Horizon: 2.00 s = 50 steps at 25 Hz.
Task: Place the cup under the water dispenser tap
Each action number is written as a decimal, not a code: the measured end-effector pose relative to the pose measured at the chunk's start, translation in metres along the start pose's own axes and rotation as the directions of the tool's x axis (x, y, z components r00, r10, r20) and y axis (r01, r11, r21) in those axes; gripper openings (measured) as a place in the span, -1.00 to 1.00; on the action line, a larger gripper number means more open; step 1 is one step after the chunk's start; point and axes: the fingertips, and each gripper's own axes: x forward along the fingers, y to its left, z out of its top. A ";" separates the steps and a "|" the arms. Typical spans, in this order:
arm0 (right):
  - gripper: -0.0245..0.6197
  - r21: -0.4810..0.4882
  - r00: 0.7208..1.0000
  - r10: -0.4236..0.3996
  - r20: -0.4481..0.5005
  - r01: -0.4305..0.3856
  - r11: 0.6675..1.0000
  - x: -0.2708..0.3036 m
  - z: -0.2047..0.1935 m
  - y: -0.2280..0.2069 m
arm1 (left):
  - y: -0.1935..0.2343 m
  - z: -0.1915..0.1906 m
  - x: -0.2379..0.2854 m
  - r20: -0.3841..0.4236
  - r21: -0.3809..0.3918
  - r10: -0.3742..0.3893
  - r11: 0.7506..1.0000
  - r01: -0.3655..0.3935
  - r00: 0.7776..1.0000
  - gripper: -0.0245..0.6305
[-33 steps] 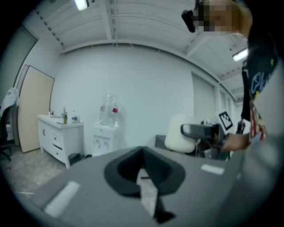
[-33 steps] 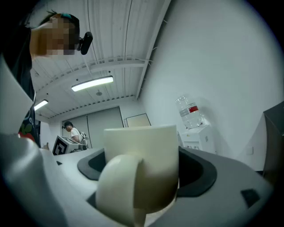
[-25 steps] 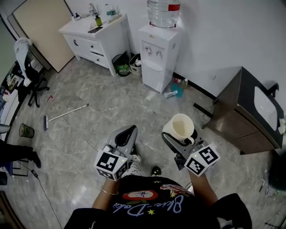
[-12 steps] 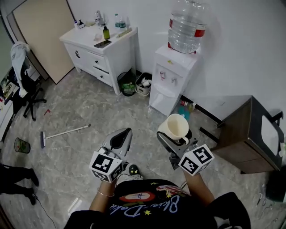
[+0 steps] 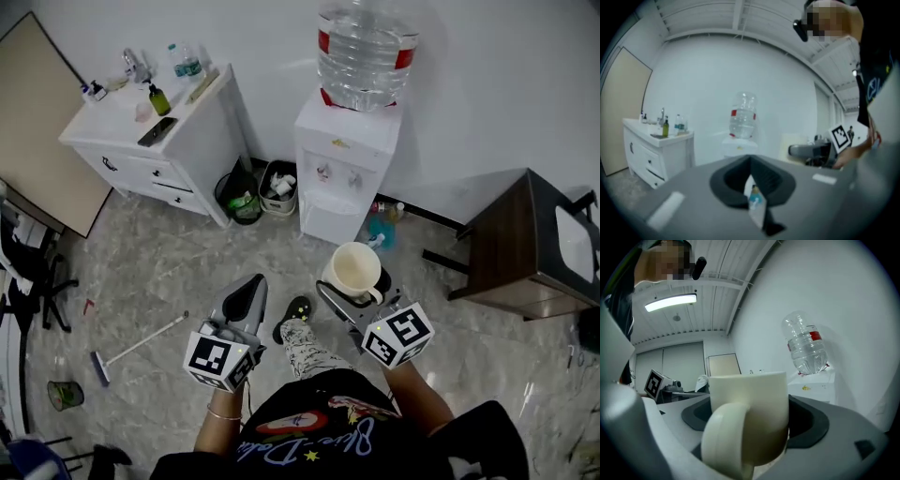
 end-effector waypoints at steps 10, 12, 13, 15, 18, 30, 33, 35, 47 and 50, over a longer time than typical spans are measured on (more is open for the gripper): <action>0.38 0.065 0.967 -0.253 -0.031 0.254 0.965 0.148 -0.041 -0.124 | 0.141 0.005 0.157 -0.096 0.027 -0.174 0.984 0.177 0.980 -0.96; 0.38 0.059 0.961 -0.274 -0.026 0.276 0.959 0.179 -0.051 -0.148 | 0.164 -0.002 0.192 -0.114 0.032 -0.201 0.978 0.205 0.973 -0.96; 0.38 0.051 0.957 -0.290 -0.019 0.291 0.955 0.193 -0.058 -0.161 | 0.173 -0.008 0.210 -0.120 0.039 -0.215 0.974 0.221 0.969 -0.96; 0.38 0.045 0.942 -0.335 -0.037 0.336 0.941 0.214 -0.084 -0.185 | 0.182 -0.029 0.241 -0.134 0.038 -0.251 0.965 0.258 0.959 -0.96; 0.38 0.023 0.909 -0.408 -0.086 0.411 0.911 0.230 -0.135 -0.220 | 0.185 -0.076 0.277 -0.159 -0.009 -0.309 0.950 0.312 0.938 -0.96; 0.38 0.061 0.690 -0.709 -0.144 0.722 0.690 0.293 -0.299 -0.353 | 0.192 -0.228 0.357 -0.251 -0.098 -0.455 0.890 0.445 0.855 -0.96; 0.38 0.061 0.663 -0.738 -0.130 0.748 0.661 0.296 -0.314 -0.368 | 0.196 -0.240 0.348 -0.281 -0.151 -0.473 0.881 0.449 0.835 -0.96; 0.38 0.074 0.655 -0.750 -0.092 0.756 0.650 0.300 -0.315 -0.371 | 0.204 -0.245 0.340 -0.304 -0.166 -0.483 0.876 0.453 0.821 -0.96; 0.38 -0.068 0.672 -0.724 -0.159 0.724 0.687 0.312 -0.339 -0.373 | 0.212 -0.239 0.335 -0.287 -0.201 -0.507 0.861 0.467 0.813 -0.96; 0.38 -0.064 0.676 -0.712 -0.193 0.715 0.696 0.313 -0.340 -0.373 | 0.208 -0.239 0.333 -0.297 -0.220 -0.510 0.859 0.462 0.807 -0.96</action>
